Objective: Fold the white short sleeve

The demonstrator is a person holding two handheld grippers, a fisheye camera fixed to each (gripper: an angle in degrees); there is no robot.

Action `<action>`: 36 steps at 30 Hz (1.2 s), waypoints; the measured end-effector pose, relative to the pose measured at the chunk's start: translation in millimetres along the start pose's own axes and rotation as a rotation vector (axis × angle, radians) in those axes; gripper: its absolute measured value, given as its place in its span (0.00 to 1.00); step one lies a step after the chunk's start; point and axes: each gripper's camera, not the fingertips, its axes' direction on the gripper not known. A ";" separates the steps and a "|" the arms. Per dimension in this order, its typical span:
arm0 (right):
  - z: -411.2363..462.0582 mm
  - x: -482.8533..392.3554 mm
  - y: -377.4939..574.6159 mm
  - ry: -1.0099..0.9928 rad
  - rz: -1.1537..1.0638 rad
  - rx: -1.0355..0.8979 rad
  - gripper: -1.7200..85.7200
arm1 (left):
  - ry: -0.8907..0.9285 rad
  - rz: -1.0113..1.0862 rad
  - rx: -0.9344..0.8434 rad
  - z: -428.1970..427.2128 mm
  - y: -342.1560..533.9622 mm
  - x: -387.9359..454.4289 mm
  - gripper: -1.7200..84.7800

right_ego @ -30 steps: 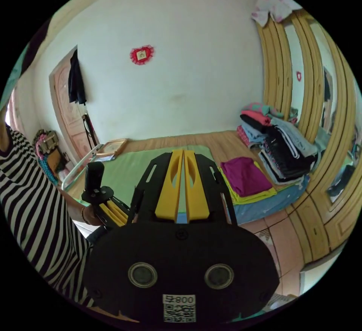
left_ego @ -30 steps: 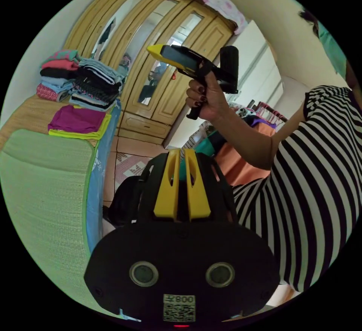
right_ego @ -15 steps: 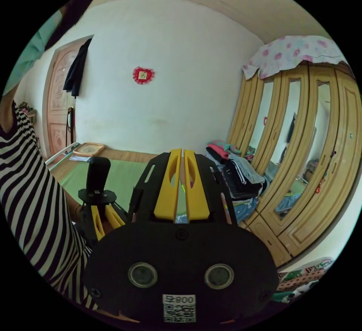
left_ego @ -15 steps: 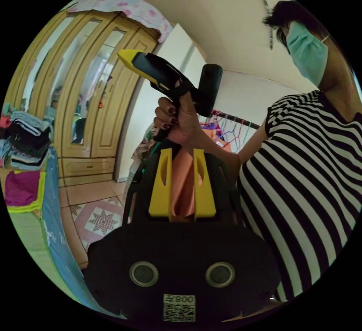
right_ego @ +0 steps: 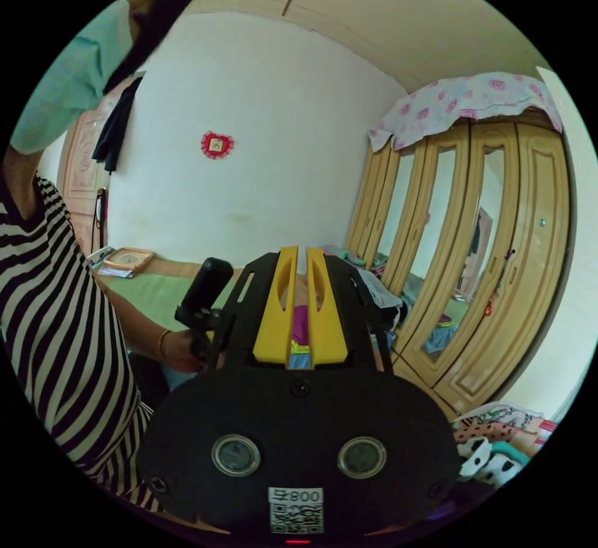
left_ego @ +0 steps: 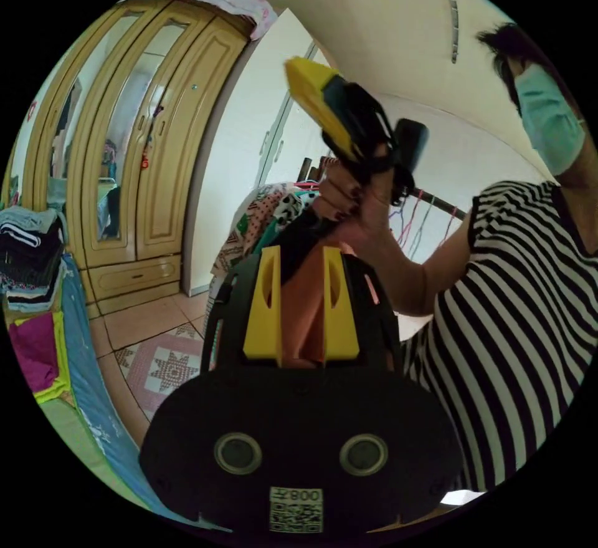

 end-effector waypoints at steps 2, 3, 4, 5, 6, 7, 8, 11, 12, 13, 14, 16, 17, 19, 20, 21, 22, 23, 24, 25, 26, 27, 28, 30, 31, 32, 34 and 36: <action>-17.6 9.9 -7.4 0.028 0.009 0.008 0.04 | -0.016 0.038 -0.027 22.0 -23.5 -8.8 0.14; -21.0 12.8 -9.0 0.036 0.008 0.007 0.04 | -0.033 0.063 -0.050 39.9 -40.1 -13.8 0.14; -27.0 19.4 -12.8 0.067 0.008 -0.001 0.04 | -0.037 0.074 -0.062 49.5 -48.0 -16.4 0.14; -33.5 27.6 -17.0 0.102 0.015 0.001 0.04 | -0.037 0.098 -0.090 69.6 -63.4 -21.9 0.14; -37.3 32.5 -19.2 0.113 0.024 0.008 0.05 | -0.039 0.110 -0.115 90.1 -77.8 -28.7 0.14; -45.6 43.4 -24.0 0.119 0.046 0.027 0.05 | -0.040 0.113 -0.124 100.1 -84.5 -32.8 0.14; -54.1 55.3 -28.9 0.119 0.070 0.044 0.05 | -0.037 0.115 -0.141 120.2 -97.3 -41.8 0.14; -75.6 83.8 -40.2 0.152 0.131 0.078 0.05 | -0.051 0.106 -0.189 170.1 -126.0 -66.5 0.14; -80.4 89.7 -42.4 0.163 0.148 0.087 0.05 | -0.048 0.096 -0.207 189.4 -135.9 -76.3 0.14; -90.2 101.0 -46.8 0.176 0.177 0.106 0.06 | -0.044 0.098 -0.216 199.0 -140.6 -80.4 0.14; -99.6 111.0 -51.5 0.188 0.195 0.126 0.06 | -0.038 0.093 -0.237 217.9 -149.4 -88.4 0.14; -110.3 125.0 -60.5 0.234 0.220 0.129 0.07 | -0.025 0.095 -0.263 244.3 -161.5 -97.1 0.14; -115.5 133.1 -66.7 0.261 0.228 0.128 0.07 | -0.026 0.103 -0.283 260.5 -168.7 -100.8 0.14; -118.9 144.1 -76.2 0.319 0.240 0.108 0.07 | -0.027 0.118 -0.302 282.2 -178.7 -104.8 0.14; -117.9 151.1 -82.7 0.353 0.238 0.081 0.08 | -0.026 0.125 -0.316 295.2 -185.0 -107.4 0.14; -116.7 154.5 -85.7 0.371 0.236 0.065 0.08 | -0.027 0.135 -0.325 307.2 -190.8 -109.1 0.14; -113.4 162.0 -91.3 0.408 0.240 0.036 0.08 | -0.026 0.145 -0.333 313.5 -193.4 -109.5 0.14; -109.9 170.6 -95.9 0.434 0.257 0.013 0.08 | -0.023 0.168 -0.362 327.6 -198.2 -109.4 0.13; -108.1 174.8 -97.8 0.439 0.266 0.006 0.08 | -0.026 0.193 -0.398 342.2 -201.9 -108.4 0.13; -104.3 183.7 -101.0 0.441 0.284 -0.006 0.08 | -0.027 0.204 -0.413 349.2 -203.5 -107.7 0.13; -99.6 192.2 -103.3 0.438 0.301 -0.019 0.08 | -0.027 0.221 -0.438 362.4 -206.2 -106.1 0.13; -96.8 196.3 -104.3 0.437 0.306 -0.027 0.08 | -0.017 0.234 -0.457 373.5 -208.8 -104.5 0.12; -89.8 204.6 -106.6 0.448 0.315 -0.058 0.08 | -0.009 0.240 -0.464 378.2 -210.1 -103.6 0.12; -77.3 217.5 -110.8 0.479 0.323 -0.134 0.09 | 0.000 0.280 -0.471 393.0 -215.0 -98.7 0.11; -69.7 226.6 -113.9 0.501 0.332 -0.183 0.10 | -0.001 0.292 -0.474 396.6 -216.2 -97.5 0.11; -62.2 236.9 -117.5 0.516 0.346 -0.244 0.10 | -0.001 0.309 -0.485 403.6 -219.1 -96.0 0.11; -49.9 252.9 -123.2 0.523 0.368 -0.356 0.11 | 0.007 0.331 -0.496 412.2 -223.8 -95.6 0.10; -37.5 267.7 -126.3 0.533 0.384 -0.449 0.10 | 0.044 0.343 -0.518 422.5 -228.7 -97.9 0.10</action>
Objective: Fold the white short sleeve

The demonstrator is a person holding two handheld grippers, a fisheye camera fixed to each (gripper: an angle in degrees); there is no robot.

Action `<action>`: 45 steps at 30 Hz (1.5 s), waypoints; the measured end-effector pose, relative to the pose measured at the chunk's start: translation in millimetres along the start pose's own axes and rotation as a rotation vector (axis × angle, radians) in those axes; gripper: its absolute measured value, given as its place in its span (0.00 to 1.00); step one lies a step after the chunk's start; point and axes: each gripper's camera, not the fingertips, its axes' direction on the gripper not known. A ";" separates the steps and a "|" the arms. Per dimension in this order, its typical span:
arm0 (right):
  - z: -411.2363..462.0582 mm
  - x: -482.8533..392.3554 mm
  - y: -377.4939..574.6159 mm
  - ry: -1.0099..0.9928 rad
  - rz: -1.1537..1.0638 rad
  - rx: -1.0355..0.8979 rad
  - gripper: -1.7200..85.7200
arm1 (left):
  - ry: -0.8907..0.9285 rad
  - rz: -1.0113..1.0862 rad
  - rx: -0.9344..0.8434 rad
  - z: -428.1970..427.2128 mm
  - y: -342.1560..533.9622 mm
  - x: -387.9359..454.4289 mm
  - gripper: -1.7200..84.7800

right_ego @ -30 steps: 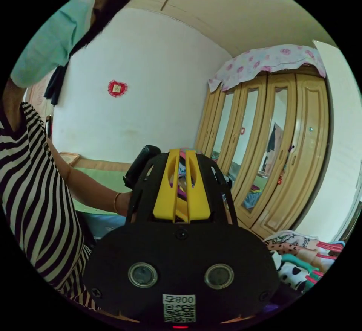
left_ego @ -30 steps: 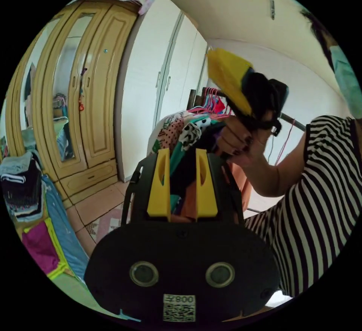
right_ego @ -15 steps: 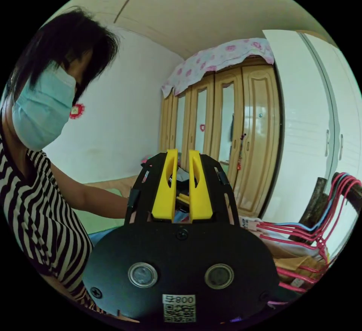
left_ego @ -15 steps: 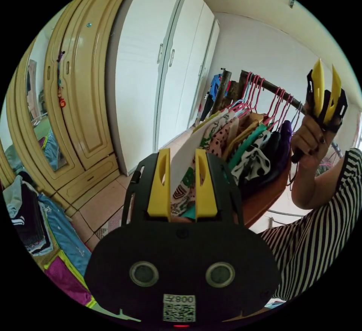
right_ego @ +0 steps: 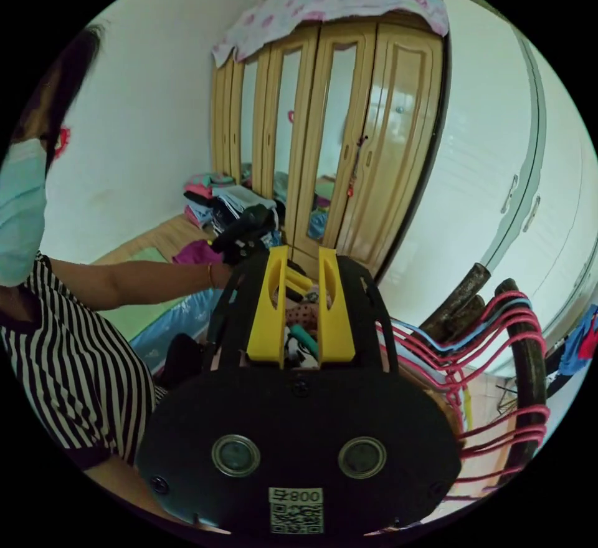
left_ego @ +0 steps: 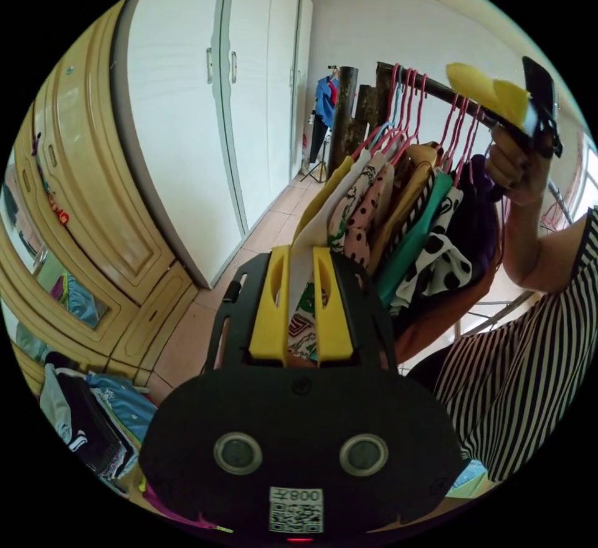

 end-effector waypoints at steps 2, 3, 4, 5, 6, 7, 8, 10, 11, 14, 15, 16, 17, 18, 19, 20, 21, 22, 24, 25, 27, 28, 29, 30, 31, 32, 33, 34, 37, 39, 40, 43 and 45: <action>20.2 2.7 -13.1 0.022 -0.016 -0.081 0.10 | 0.011 0.007 0.000 3.6 -3.7 -3.9 0.09; 26.3 3.0 -16.0 0.029 -0.022 -0.102 0.09 | 0.025 0.006 -0.001 6.9 -5.8 -6.3 0.08; 39.6 3.3 -21.7 0.045 -0.029 -0.144 0.08 | 0.028 0.005 -0.001 8.4 -6.8 -7.1 0.07; 53.4 2.5 -27.1 0.053 -0.040 -0.182 0.07 | 0.038 0.014 0.002 10.7 -7.9 -6.5 0.06; 60.0 1.8 -29.5 0.055 -0.048 -0.200 0.05 | 0.046 0.025 0.007 12.5 -7.6 -4.1 0.05; 73.6 0.4 -34.5 0.065 -0.065 -0.239 0.04 | 0.045 0.030 0.011 13.0 -6.9 -2.7 0.05; 85.5 -1.3 -39.5 0.075 -0.074 -0.269 0.03 | 0.048 0.039 0.019 13.4 -4.9 -0.1 0.05; 100.3 -4.4 -46.6 0.097 -0.087 -0.292 0.02 | 0.086 0.053 0.029 13.3 -2.0 2.7 0.04; 110.2 -6.5 -51.1 0.109 -0.099 -0.305 0.02 | 0.126 0.056 0.033 13.3 0.0 4.6 0.04; 141.6 -8.3 -59.1 0.131 -0.120 -0.382 0.02 | 0.135 0.080 0.060 11.6 7.5 13.8 0.04; 149.0 -7.7 -60.0 0.130 -0.117 -0.402 0.02 | 0.152 0.087 0.064 11.6 8.9 16.6 0.04; 164.7 -7.1 -61.0 0.117 -0.116 -0.452 0.02 | 0.164 0.092 0.064 11.5 9.3 18.1 0.04; 181.2 -8.0 -60.8 0.095 -0.126 -0.512 0.02 | 0.179 0.108 0.069 11.0 10.8 22.2 0.04; 189.9 -8.9 -60.5 0.082 -0.134 -0.549 0.02 | 0.186 0.120 0.076 10.7 12.9 26.0 0.04; 205.9 -11.2 -61.1 0.062 -0.146 -0.616 0.02 | 0.191 0.128 0.075 11.1 13.7 27.8 0.04; 213.0 -12.8 -63.8 0.062 -0.147 -0.626 0.02 | 0.192 0.132 0.076 12.4 15.0 29.9 0.04; 216.2 -13.6 -64.9 0.060 -0.148 -0.630 0.02 | 0.186 0.136 0.079 12.1 15.9 30.7 0.04; 222.2 -14.5 -66.9 0.056 -0.146 -0.643 0.02 | 0.184 0.139 0.078 12.2 16.1 30.8 0.04; 229.8 -16.8 -69.3 0.057 -0.149 -0.663 0.02 | 0.204 0.133 0.077 13.4 16.9 28.4 0.04; 234.2 -19.9 -70.7 0.060 -0.166 -0.682 0.02 | 0.210 0.132 0.078 13.8 17.3 28.0 0.04; 240.5 -24.4 -72.4 0.067 -0.192 -0.706 0.02 | 0.217 0.130 0.086 14.7 19.7 26.5 0.04; 244.4 -26.1 -73.0 0.070 -0.203 -0.717 0.02 | 0.215 0.130 0.087 14.7 20.3 26.2 0.04; 247.8 -26.6 -73.3 0.069 -0.208 -0.724 0.02 | 0.204 0.132 0.089 14.2 21.4 25.1 0.04; 249.3 -26.3 -73.4 0.066 -0.208 -0.725 0.02 | 0.191 0.126 0.086 13.6 22.3 22.6 0.04; 251.7 -24.9 -73.5 0.058 -0.202 -0.726 0.02 | 0.186 0.121 0.085 13.2 22.9 20.7 0.04; 253.7 -23.1 -73.3 0.047 -0.195 -0.727 0.02 | 0.182 0.107 0.088 11.7 24.3 16.2 0.04; 254.6 -22.2 -73.2 0.042 -0.192 -0.726 0.02 | 0.184 0.091 0.095 9.5 25.6 11.1 0.05; 255.9 -21.3 -73.0 0.036 -0.189 -0.725 0.02 | 0.188 0.083 0.102 8.2 26.2 8.6 0.05; 260.0 -21.8 -72.4 0.043 -0.198 -0.723 0.02 | 0.229 0.059 0.145 1.3 28.2 -2.5 0.06; 261.9 -21.3 -72.1 0.049 -0.200 -0.718 0.02 | 0.250 0.043 0.166 -2.1 29.0 -10.1 0.07; 262.9 -20.1 -71.3 0.048 -0.197 -0.712 0.02 | 0.247 0.041 0.165 -1.9 29.0 -11.3 0.08; 264.7 -17.7 -69.2 0.044 -0.198 -0.711 0.02 | 0.251 0.048 0.142 4.4 24.3 -13.7 0.09; 265.3 -16.6 -67.7 0.043 -0.200 -0.710 0.02 | 0.245 0.063 0.125 8.6 17.6 -13.3 0.08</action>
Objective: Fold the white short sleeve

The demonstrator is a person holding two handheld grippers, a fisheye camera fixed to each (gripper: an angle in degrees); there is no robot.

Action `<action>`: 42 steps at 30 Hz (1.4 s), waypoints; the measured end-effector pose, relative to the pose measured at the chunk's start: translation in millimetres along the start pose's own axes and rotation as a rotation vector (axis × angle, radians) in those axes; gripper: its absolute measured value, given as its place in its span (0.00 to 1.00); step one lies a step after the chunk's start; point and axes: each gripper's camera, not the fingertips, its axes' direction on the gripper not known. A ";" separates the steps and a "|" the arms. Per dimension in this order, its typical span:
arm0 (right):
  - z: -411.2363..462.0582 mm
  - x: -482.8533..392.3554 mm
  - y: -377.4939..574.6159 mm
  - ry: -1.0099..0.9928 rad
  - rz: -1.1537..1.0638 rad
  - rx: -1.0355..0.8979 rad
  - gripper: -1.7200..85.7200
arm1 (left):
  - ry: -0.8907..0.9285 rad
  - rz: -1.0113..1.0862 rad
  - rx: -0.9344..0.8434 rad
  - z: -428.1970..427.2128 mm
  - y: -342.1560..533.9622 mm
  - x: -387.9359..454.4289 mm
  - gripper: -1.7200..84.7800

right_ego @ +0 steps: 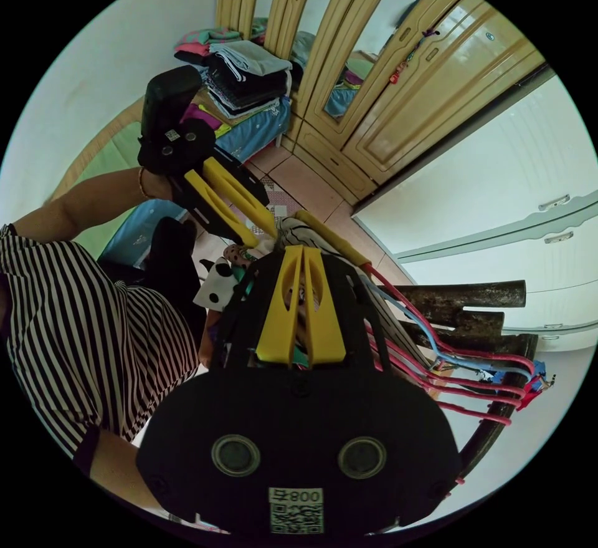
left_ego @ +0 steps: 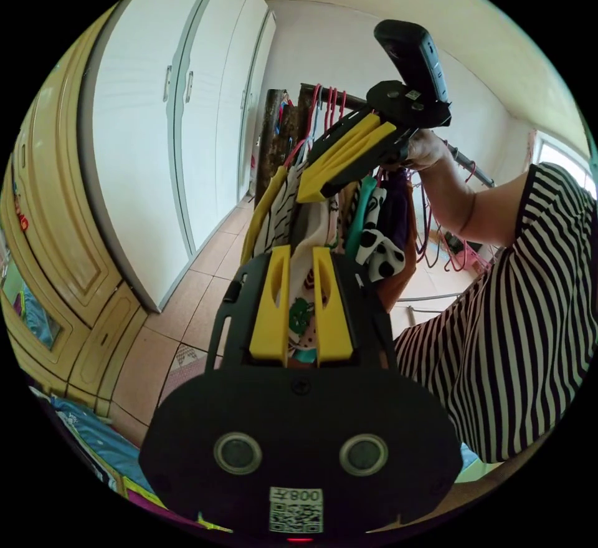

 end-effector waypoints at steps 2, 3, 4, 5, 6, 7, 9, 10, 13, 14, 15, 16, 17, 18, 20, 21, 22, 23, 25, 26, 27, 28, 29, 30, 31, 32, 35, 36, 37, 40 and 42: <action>2.9 2.7 1.7 -0.004 0.002 0.004 0.02 | 0.011 0.008 -0.011 1.5 -3.1 -1.3 0.07; 3.4 3.7 2.3 -0.008 0.002 0.004 0.02 | 0.016 0.005 -0.018 1.6 -3.7 -2.6 0.07; 4.1 5.8 3.9 -0.016 0.004 0.009 0.02 | 0.016 0.004 -0.018 1.0 -3.7 -3.0 0.07; 4.7 7.8 5.8 -0.023 0.008 0.017 0.02 | 0.010 0.001 -0.018 -0.7 -2.9 -3.3 0.07; 5.1 8.7 6.7 -0.024 0.011 0.020 0.02 | 0.005 0.000 -0.014 -2.9 -1.1 -3.4 0.07; 5.8 10.3 8.4 -0.026 0.013 0.025 0.02 | 0.006 -0.002 -0.012 -4.0 0.1 -3.7 0.07; 7.1 12.2 10.6 -0.025 0.017 0.029 0.02 | 0.025 -0.016 -0.005 -9.0 6.2 -7.2 0.08; 7.8 13.1 12.2 -0.022 0.018 0.031 0.02 | 0.031 -0.020 0.001 -10.9 8.1 -8.2 0.08; 9.2 14.8 16.3 -0.014 0.019 0.031 0.02 | 0.084 -0.030 0.041 -21.2 16.4 -12.7 0.09; 9.7 15.5 17.9 -0.011 0.021 0.031 0.02 | 0.101 -0.031 0.047 -23.4 17.8 -13.6 0.10; 9.9 16.0 18.8 -0.010 0.021 0.031 0.02 | 0.104 -0.032 0.051 -24.7 18.2 -13.4 0.10; 10.5 17.1 20.6 -0.009 0.023 0.030 0.02 | 0.103 -0.031 0.050 -24.6 18.0 -12.8 0.10; 10.9 18.5 22.4 -0.010 0.024 0.030 0.02 | 0.100 -0.026 0.042 -23.3 16.7 -11.2 0.10; 11.1 19.3 23.3 -0.010 0.025 0.030 0.02 | 0.101 -0.017 0.033 -21.9 14.8 -8.7 0.10; 11.9 22.1 27.4 -0.009 0.028 0.030 0.02 | 0.089 -0.002 0.030 -20.9 12.1 -4.3 0.10; 12.1 22.7 28.3 -0.008 0.028 0.030 0.02 | 0.073 0.005 0.025 -20.3 10.4 -1.7 0.10; 12.5 24.0 30.3 -0.006 0.029 0.031 0.02 | 0.063 0.008 0.024 -20.4 9.8 -0.4 0.10; 12.9 25.5 32.2 -0.005 0.029 0.031 0.02 | 0.045 0.011 0.023 -20.4 8.5 1.7 0.10; 13.5 28.3 35.1 -0.007 0.030 0.032 0.02 | 0.033 0.011 0.015 -20.9 7.3 3.9 0.10; 13.8 30.2 37.2 -0.010 0.030 0.032 0.02 | 0.021 0.015 0.016 -22.6 8.0 5.9 0.09; 13.9 31.0 38.3 -0.011 0.030 0.032 0.02 | 0.012 0.020 0.019 -24.4 9.3 7.5 0.09; 14.1 32.3 40.6 -0.011 0.028 0.032 0.02 | 0.010 0.019 0.018 -25.3 9.7 7.5 0.09; 14.3 33.3 42.9 -0.010 0.025 0.031 0.02 | 0.014 0.015 0.020 -27.3 10.5 6.5 0.09; 14.3 33.8 44.1 -0.009 0.024 0.031 0.02 | 0.023 0.007 0.027 -29.8 11.5 4.0 0.09; 14.5 35.0 46.9 -0.009 0.022 0.034 0.02 | 0.027 0.002 0.033 -31.3 12.0 2.6 0.09; 14.5 36.9 50.0 -0.013 0.025 0.037 0.02 | 0.035 -0.005 0.045 -34.6 13.1 -0.1 0.09; 14.5 42.5 57.6 -0.030 0.033 0.044 0.02 | 0.033 -0.015 0.051 -39.8 16.2 -6.1 0.09; 14.5 43.5 58.9 -0.033 0.033 0.043 0.02 | 0.012 -0.028 0.058 -42.5 18.0 -8.1 0.09; 14.3 45.0 61.3 -0.037 0.031 0.043 0.02 | 0.001 -0.033 0.063 -44.1 19.1 -9.0 0.09; 14.3 48.6 66.7 -0.039 0.031 0.044 0.02 | 0.032 -0.031 0.064 -44.9 20.8 -13.4 0.08; 14.4 51.2 69.6 -0.040 0.034 0.046 0.02 | 0.075 -0.018 0.005 -34.9 16.8 -15.5 0.08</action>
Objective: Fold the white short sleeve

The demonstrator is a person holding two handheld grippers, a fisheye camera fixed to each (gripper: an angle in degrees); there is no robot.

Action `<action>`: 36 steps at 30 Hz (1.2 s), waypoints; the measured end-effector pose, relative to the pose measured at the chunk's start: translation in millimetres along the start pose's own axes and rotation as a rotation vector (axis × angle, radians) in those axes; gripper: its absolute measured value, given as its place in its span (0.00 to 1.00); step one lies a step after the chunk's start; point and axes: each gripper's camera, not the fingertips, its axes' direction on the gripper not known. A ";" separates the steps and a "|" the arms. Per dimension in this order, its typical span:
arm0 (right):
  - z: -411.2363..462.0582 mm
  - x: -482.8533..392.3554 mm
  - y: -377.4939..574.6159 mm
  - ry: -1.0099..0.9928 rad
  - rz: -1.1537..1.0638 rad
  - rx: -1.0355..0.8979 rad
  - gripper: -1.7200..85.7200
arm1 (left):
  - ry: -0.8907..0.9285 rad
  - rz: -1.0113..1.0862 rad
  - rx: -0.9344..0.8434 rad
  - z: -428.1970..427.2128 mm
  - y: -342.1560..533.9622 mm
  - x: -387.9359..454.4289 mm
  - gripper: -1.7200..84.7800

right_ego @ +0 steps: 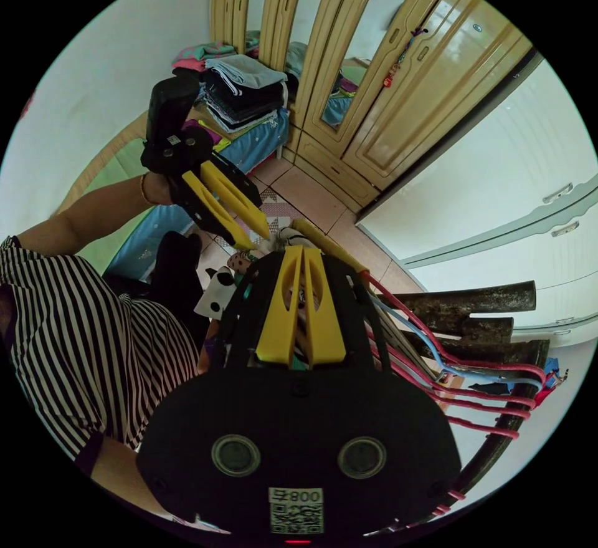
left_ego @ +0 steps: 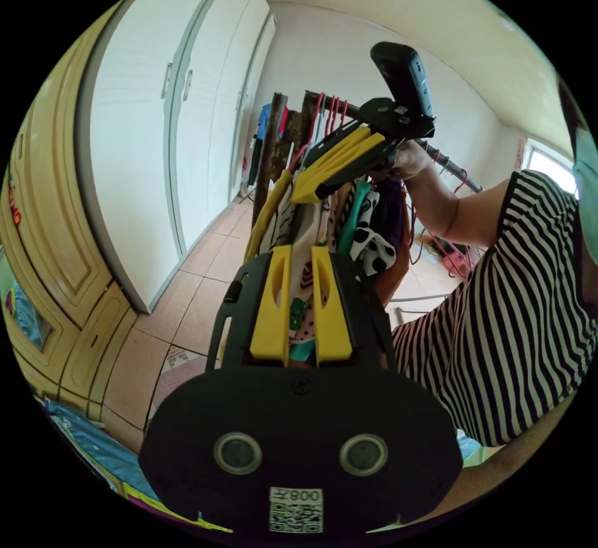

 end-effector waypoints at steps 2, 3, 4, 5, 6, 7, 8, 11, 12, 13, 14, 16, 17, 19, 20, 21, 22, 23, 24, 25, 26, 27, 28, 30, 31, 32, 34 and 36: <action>0.3 3.5 3.9 -0.007 0.001 0.001 0.02 | -0.014 0.001 0.003 1.6 -1.6 -0.1 0.06; 0.0 4.7 4.9 -0.008 0.004 0.004 0.02 | -0.009 0.009 0.004 2.4 -2.6 0.5 0.05; -0.4 6.6 7.2 -0.010 0.005 0.007 0.02 | -0.004 0.014 0.000 2.8 -3.0 0.9 0.05; -0.6 8.7 9.6 -0.015 0.008 0.010 0.02 | -0.005 0.018 -0.003 2.6 -2.8 1.6 0.04; -0.9 9.7 10.9 -0.017 0.010 0.013 0.02 | -0.008 0.022 0.004 0.5 -1.1 2.4 0.04; -2.2 11.6 13.5 -0.020 0.015 0.019 0.02 | -0.007 0.022 0.006 -0.8 0.1 2.6 0.04; -3.8 13.0 16.1 -0.017 0.019 0.026 0.02 | -0.013 0.019 0.011 -4.3 2.9 2.7 0.03; -8.5 16.0 22.6 0.002 0.033 0.055 0.02 | -0.065 0.003 0.040 -19.6 13.1 3.9 0.03; -9.6 17.3 24.0 0.004 0.040 0.064 0.02 | -0.092 -0.006 0.057 -28.4 18.4 4.5 0.02; -12.1 21.0 27.0 0.006 0.058 0.090 0.03 | -0.099 -0.010 0.066 -32.8 21.2 4.6 0.02; -15.1 25.5 30.1 0.003 0.080 0.114 0.03 | -0.119 -0.021 0.079 -41.2 27.2 4.7 0.02; -20.3 31.6 34.9 -0.003 0.107 0.145 0.03 | -0.153 -0.033 0.090 -52.0 37.0 5.1 0.02; -24.5 34.8 38.1 -0.006 0.123 0.173 0.04 | -0.162 -0.049 0.099 -57.7 43.6 3.9 0.02; -30.4 38.0 41.8 -0.013 0.134 0.206 0.06 | -0.175 -0.069 0.113 -64.8 54.4 2.5 0.02; -33.2 39.1 43.0 -0.016 0.132 0.216 0.08 | -0.182 -0.086 0.123 -68.5 62.5 0.9 0.02; -34.1 39.3 43.2 -0.019 0.128 0.217 0.08 | -0.175 -0.107 0.135 -72.3 70.7 -1.9 0.02; -35.7 39.5 43.3 -0.035 0.115 0.220 0.09 | -0.174 -0.118 0.142 -74.2 75.0 -3.2 0.02; -35.8 39.9 42.6 -0.053 0.108 0.212 0.09 | -0.170 -0.138 0.156 -78.3 83.5 -5.5 0.02; -35.3 39.8 41.9 -0.063 0.099 0.203 0.09 | -0.166 -0.155 0.171 -82.2 92.0 -7.5 0.02; -33.9 38.8 39.9 -0.089 0.075 0.183 0.09 | -0.165 -0.164 0.178 -84.1 96.2 -8.5 0.02; -32.4 37.6 37.2 -0.118 0.052 0.156 0.10 | -0.162 -0.186 0.194 -87.8 104.2 -11.1 0.02; -31.5 36.5 35.5 -0.133 0.038 0.140 0.10 | -0.156 -0.207 0.208 -91.5 111.9 -14.0 0.02; -30.8 33.2 31.9 -0.148 0.010 0.114 0.10 | -0.156 -0.217 0.211 -93.0 115.4 -15.5 0.02; -35.8 25.6 28.1 -0.128 -0.024 0.118 0.10 | -0.137 -0.252 0.231 -98.7 129.6 -20.8 0.02; -38.0 18.6 24.7 -0.082 -0.047 0.112 0.09 | -0.129 -0.258 0.242 -100.7 132.8 -21.6 0.02; -38.0 10.2 20.7 -0.028 -0.073 0.102 0.09 | -0.130 -0.264 0.251 -103.8 137.5 -21.6 0.02; -39.5 -2.4 14.2 0.040 -0.109 0.102 0.10 | -0.144 -0.274 0.237 -105.0 142.5 -21.7 0.02; -43.5 -17.3 7.7 0.144 -0.138 0.113 0.10 | -0.124 -0.302 0.269 -110.4 153.8 -25.5 0.02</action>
